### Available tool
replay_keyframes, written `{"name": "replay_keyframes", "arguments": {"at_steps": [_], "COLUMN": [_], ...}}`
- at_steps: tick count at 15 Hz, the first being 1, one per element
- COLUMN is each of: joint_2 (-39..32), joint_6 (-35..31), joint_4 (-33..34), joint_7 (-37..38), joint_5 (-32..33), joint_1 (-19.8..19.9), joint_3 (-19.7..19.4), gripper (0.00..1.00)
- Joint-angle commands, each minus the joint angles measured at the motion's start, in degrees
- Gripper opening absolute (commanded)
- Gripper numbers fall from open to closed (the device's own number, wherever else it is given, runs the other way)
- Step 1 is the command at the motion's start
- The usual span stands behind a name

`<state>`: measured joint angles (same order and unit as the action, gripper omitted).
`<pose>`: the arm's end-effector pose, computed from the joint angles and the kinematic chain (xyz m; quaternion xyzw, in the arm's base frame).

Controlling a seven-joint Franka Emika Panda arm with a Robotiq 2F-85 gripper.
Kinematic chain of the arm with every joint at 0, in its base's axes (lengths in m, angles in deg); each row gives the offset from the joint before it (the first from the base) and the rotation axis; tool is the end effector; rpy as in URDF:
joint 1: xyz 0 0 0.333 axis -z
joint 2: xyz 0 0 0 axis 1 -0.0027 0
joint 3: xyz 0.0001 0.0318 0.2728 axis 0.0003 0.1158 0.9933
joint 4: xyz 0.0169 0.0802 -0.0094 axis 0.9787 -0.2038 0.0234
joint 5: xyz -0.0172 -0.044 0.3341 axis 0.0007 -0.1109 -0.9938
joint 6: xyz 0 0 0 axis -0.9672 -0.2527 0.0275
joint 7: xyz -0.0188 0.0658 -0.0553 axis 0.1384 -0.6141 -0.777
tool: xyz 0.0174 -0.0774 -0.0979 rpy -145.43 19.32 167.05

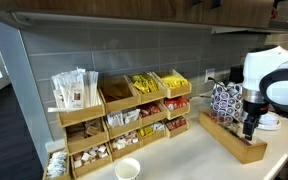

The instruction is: Empty the pod into the cup

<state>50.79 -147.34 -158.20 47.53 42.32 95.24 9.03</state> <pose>0.2862 -0.0603 0.4082 0.9919 0.0643 -0.0076 0.1091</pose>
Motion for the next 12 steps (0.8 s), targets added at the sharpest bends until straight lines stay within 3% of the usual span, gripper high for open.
{"name": "replay_keyframes", "arguments": {"at_steps": [1,9,10,11,12], "joint_2": [-3.53,-14.44,-15.50,-11.81,-12.73], "joint_6": [1.19,-3.14,-3.40,-2.82,-2.88], "joint_4": [2.34,8.36,9.05,6.67,7.30], "joint_7": [12.92,44.62,46.68,42.68,43.52], "joint_5": [-7.73,-14.81,-14.82,-12.91,-12.82], "joint_1": [-3.20,-2.35,-2.57,-3.61,-3.86], "joint_3": [5.09,16.92,17.48,15.73,16.00], "gripper": [1.00,1.00,1.00,1.00,1.00]}}
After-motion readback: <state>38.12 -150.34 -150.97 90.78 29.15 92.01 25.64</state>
